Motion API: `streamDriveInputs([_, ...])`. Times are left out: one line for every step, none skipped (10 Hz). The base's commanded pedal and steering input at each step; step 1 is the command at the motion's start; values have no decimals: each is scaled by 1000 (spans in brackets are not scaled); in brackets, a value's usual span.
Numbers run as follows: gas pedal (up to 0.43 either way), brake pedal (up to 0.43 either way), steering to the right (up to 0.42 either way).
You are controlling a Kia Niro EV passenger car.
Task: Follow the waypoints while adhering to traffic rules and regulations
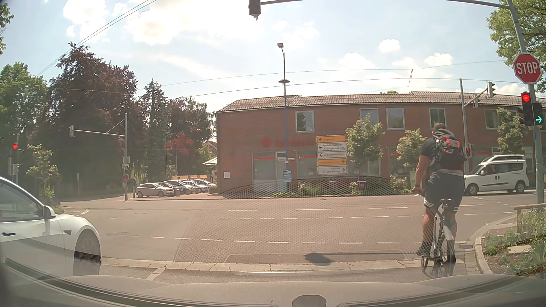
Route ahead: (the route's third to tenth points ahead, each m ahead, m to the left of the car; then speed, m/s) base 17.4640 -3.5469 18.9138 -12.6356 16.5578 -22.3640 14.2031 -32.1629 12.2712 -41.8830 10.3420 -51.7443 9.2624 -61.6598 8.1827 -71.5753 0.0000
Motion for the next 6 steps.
streamDriveInputs([0,262,86])
streamDriveInputs([0,262,86])
streamDriveInputs([0,262,86])
streamDriveInputs([0,262,86])
streamDriveInputs([0,262,86])
streamDriveInputs([0,262,86])
